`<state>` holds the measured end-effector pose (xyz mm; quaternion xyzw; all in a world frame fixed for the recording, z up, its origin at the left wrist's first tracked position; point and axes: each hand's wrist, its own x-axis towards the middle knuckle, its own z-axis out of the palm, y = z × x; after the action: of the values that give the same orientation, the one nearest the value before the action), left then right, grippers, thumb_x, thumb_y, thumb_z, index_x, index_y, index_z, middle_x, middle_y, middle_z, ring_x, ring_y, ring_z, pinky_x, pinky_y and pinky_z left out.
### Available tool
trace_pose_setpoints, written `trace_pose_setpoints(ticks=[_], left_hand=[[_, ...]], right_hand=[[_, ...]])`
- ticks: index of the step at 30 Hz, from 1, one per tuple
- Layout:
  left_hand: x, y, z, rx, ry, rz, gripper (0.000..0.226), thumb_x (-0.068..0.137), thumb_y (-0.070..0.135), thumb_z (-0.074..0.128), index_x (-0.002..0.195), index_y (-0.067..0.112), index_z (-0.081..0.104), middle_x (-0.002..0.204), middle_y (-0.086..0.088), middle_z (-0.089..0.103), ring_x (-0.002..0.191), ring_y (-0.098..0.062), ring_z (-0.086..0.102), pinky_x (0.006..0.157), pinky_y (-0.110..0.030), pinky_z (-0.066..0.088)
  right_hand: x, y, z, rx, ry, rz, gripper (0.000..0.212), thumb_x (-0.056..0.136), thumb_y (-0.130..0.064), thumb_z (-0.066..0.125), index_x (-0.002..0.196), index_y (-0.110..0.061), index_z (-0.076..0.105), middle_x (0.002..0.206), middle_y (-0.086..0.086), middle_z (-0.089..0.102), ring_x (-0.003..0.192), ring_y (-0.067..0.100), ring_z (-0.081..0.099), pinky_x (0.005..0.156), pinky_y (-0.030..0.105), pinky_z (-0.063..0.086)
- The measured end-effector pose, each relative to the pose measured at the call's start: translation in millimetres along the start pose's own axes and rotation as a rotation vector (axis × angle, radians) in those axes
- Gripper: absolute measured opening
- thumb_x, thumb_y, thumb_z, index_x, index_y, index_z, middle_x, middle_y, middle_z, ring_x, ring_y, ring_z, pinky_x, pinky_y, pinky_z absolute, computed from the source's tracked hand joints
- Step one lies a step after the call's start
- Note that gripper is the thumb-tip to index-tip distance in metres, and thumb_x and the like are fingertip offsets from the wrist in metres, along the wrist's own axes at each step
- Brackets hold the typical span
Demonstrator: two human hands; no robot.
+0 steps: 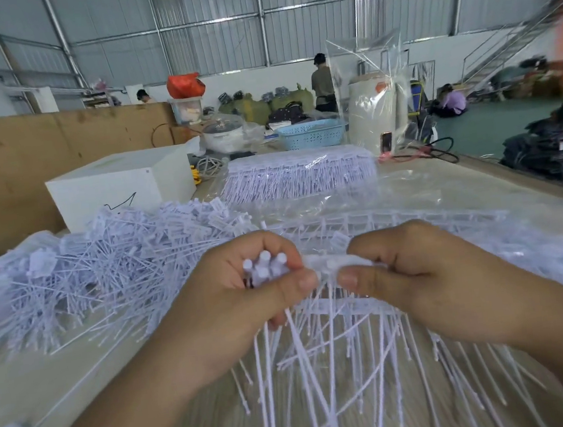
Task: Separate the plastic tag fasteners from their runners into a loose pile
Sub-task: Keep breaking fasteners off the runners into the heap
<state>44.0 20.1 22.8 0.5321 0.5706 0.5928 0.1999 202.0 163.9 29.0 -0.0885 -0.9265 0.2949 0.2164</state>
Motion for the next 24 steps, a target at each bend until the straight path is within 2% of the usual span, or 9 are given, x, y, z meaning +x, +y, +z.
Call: trace_pose_setpoints(ticks=[2,4,8,11,14,17,21,24], left_hand=[[0,2,4,-0.031,0.101,0.043,0.008,0.067,0.025,0.077,0.067,0.026,0.069,0.057,0.002,0.06,0.053,-0.015,0.055,0.045,-0.018,0.044],[-2,6,9,-0.048,0.187,0.086,0.014,0.065,0.036,0.079,0.07,0.028,0.069,0.058,-0.002,0.061,0.052,-0.017,0.057,0.045,-0.018,0.045],[-7,9,24,-0.124,0.298,0.138,0.018,0.065,0.044,0.074,0.073,0.03,0.066,0.057,0.001,0.059,0.051,-0.011,0.057,0.045,-0.017,0.044],[-9,10,29,-0.167,0.322,0.164,0.015,0.065,0.041,0.075,0.073,0.031,0.066,0.058,0.004,0.058,0.051,-0.009,0.056,0.046,-0.016,0.044],[-8,13,31,-0.242,0.334,0.15,0.015,0.064,0.035,0.079,0.069,0.032,0.065,0.058,0.007,0.058,0.051,-0.01,0.055,0.046,-0.015,0.043],[-8,15,37,-0.447,0.323,0.083,0.018,0.061,0.025,0.08,0.063,0.027,0.063,0.051,0.005,0.051,0.045,-0.009,0.051,0.045,-0.014,0.044],[-10,17,45,-0.665,0.296,-0.01,0.032,0.05,0.007,0.084,0.061,0.021,0.058,0.047,0.001,0.047,0.04,-0.008,0.047,0.054,-0.023,0.051],[-4,14,33,-0.714,0.364,-0.056,0.03,0.056,0.012,0.082,0.06,0.018,0.053,0.046,0.003,0.047,0.038,-0.006,0.047,0.061,-0.026,0.057]], right_hand=[[1,-4,8,0.018,0.147,-0.014,0.035,0.085,-0.053,0.048,0.067,-0.023,0.046,0.047,-0.01,0.039,0.042,0.007,0.034,0.044,0.02,0.028],[1,-10,16,0.044,0.288,-0.044,0.04,0.093,-0.052,0.049,0.066,-0.023,0.042,0.048,-0.009,0.038,0.043,0.008,0.033,0.044,0.02,0.026],[2,-21,26,0.105,0.477,-0.098,0.035,0.091,-0.042,0.049,0.063,-0.023,0.039,0.047,-0.01,0.036,0.043,0.008,0.032,0.042,0.021,0.023],[0,-26,27,0.107,0.524,-0.141,0.041,0.092,-0.037,0.05,0.058,-0.025,0.032,0.046,-0.011,0.033,0.042,0.007,0.031,0.042,0.017,0.021],[-1,-30,29,0.064,0.569,-0.166,0.04,0.093,-0.036,0.051,0.059,-0.029,0.032,0.048,-0.011,0.034,0.042,0.006,0.033,0.041,0.015,0.022],[-1,-31,31,0.073,0.59,-0.157,0.039,0.093,-0.037,0.051,0.059,-0.028,0.034,0.048,-0.012,0.036,0.044,0.007,0.035,0.042,0.016,0.023],[1,-30,35,0.088,0.591,-0.14,0.038,0.092,-0.036,0.052,0.059,-0.025,0.037,0.048,-0.011,0.037,0.044,0.006,0.036,0.043,0.013,0.024],[1,-29,31,0.166,0.62,-0.083,0.044,0.098,-0.044,0.048,0.061,-0.02,0.044,0.05,-0.012,0.04,0.044,0.005,0.038,0.042,0.013,0.027]])
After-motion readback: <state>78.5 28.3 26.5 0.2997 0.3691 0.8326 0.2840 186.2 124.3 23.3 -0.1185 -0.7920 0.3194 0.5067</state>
